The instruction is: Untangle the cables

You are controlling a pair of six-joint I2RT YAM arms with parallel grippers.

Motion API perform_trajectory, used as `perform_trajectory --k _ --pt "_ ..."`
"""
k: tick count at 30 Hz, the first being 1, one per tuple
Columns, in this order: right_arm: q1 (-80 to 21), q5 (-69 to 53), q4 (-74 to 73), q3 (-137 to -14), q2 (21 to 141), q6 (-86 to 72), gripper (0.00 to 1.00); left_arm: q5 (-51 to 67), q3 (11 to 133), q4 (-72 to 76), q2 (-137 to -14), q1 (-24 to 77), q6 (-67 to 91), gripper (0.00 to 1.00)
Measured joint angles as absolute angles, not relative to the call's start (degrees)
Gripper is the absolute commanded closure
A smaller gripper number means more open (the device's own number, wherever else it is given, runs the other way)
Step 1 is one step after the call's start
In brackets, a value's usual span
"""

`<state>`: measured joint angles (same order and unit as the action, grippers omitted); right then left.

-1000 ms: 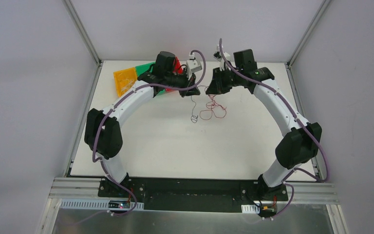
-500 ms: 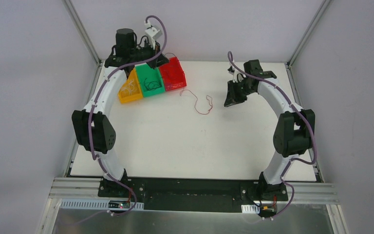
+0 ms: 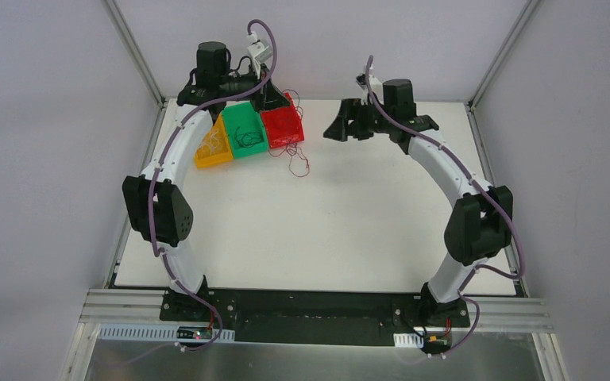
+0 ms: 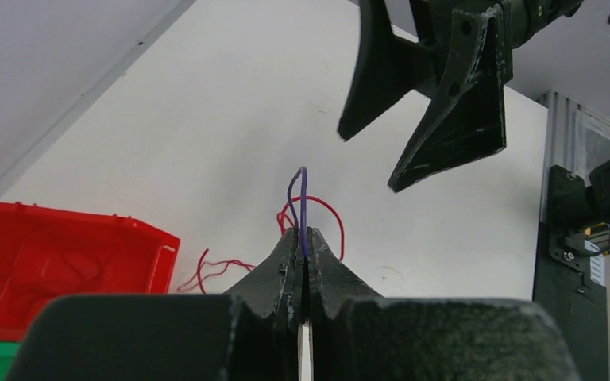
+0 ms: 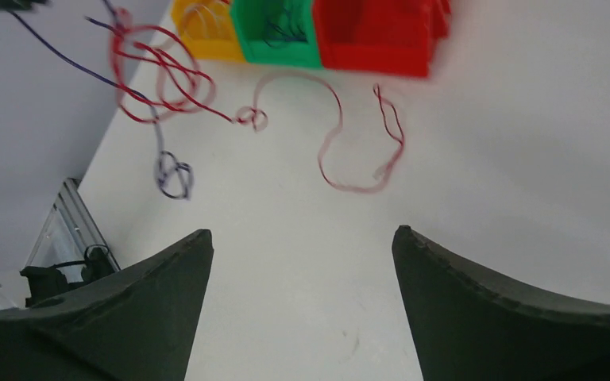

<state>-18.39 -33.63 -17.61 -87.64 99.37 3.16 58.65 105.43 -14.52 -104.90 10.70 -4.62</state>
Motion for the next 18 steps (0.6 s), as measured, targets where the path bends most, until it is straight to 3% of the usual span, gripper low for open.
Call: perform_trajectory --k 5,7,9,11,13,18 --pt "-24.7 -34.5 -4.6 -87.9 99.2 -4.8 0.09 60.2 105.4 -15.1 -103.0 12.5 -4.3 1.0" --pt "-26.6 -34.5 -1.9 -88.1 99.2 -6.8 0.14 60.8 105.4 -15.3 -102.1 12.9 -4.1 1.0" --pt "-28.4 -34.4 0.4 -88.8 99.3 -8.2 0.32 61.3 105.4 -15.3 -101.5 13.2 -4.0 1.0" --pt "-29.6 -33.4 2.2 -89.9 99.7 -8.8 0.67 61.5 105.4 -15.3 -101.1 13.5 -4.0 1.0" --pt "-30.1 -32.1 4.3 -90.9 100.2 -9.7 0.9 61.5 105.4 -15.4 -100.8 13.5 -3.9 1.0" --pt "-29.8 -27.9 3.8 -90.7 100.4 -8.0 0.99 61.1 105.9 -15.6 -100.6 13.0 -3.4 1.0"
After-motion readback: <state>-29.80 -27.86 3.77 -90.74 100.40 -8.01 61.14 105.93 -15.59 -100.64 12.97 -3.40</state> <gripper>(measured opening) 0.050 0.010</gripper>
